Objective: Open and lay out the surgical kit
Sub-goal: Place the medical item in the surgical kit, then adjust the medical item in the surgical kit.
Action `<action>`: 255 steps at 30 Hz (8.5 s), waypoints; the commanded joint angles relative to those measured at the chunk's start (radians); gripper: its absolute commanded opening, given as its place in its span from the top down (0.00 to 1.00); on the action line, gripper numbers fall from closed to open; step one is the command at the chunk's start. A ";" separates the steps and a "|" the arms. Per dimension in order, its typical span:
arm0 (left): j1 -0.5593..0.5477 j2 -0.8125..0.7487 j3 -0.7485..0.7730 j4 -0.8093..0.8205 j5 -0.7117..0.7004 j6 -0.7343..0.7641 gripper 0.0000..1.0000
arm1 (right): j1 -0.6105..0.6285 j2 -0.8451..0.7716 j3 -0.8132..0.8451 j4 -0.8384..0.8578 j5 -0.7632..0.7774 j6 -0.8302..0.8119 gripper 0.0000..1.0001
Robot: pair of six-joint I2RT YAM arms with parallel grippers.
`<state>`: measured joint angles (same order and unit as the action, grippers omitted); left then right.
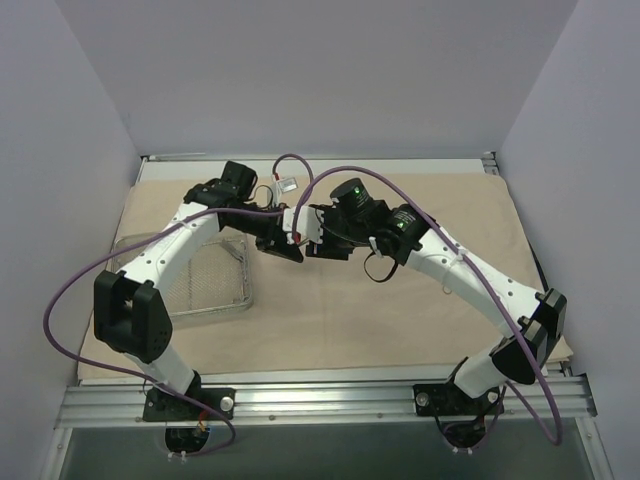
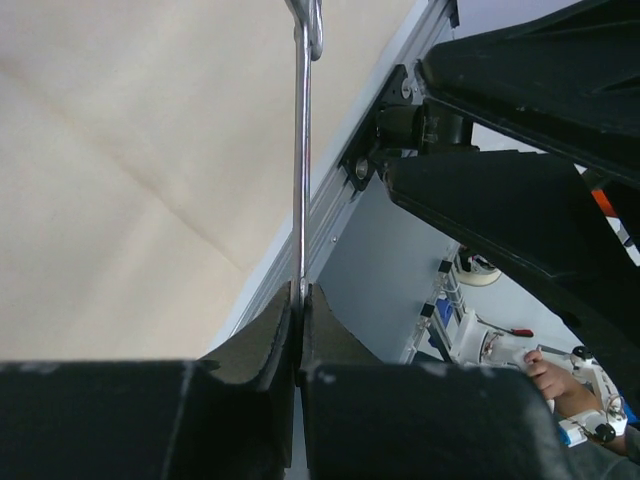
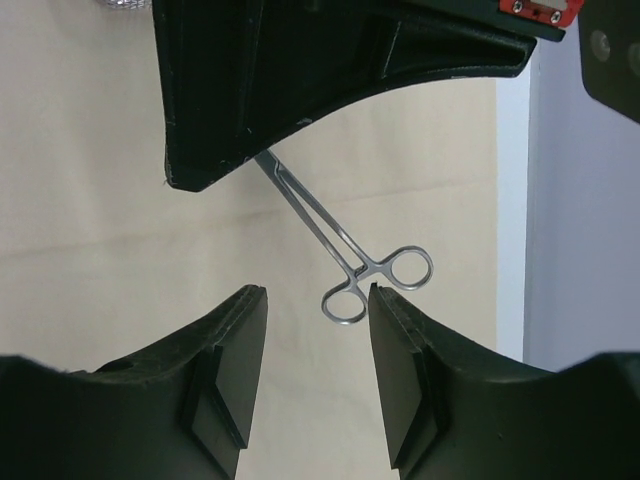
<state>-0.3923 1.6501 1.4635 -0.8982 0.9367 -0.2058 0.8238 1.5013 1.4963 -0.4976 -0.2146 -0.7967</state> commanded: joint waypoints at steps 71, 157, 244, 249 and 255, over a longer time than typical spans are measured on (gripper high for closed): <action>0.297 -0.102 -0.015 0.105 -0.220 -0.090 0.34 | -0.728 -0.073 -0.407 -0.036 -0.345 0.286 1.00; 0.494 -0.033 -0.091 0.147 -0.093 -0.121 0.35 | -0.666 0.448 -0.120 -0.211 0.205 0.631 0.70; 0.486 0.085 0.038 -0.054 -0.442 -0.127 0.36 | -0.707 0.461 0.186 -0.268 0.164 0.796 0.51; 0.454 0.114 0.073 -0.113 -0.625 -0.115 0.41 | -0.672 0.447 0.344 -0.260 0.163 0.922 0.12; 0.359 0.097 0.024 -0.130 -0.711 -0.096 0.45 | -0.621 0.286 0.285 -0.073 0.132 0.944 0.00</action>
<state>0.0250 1.7657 1.4799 -0.9920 0.3187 -0.3267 0.1856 1.9213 1.8046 -0.6426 -0.0788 0.0986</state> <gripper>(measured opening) 0.551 0.994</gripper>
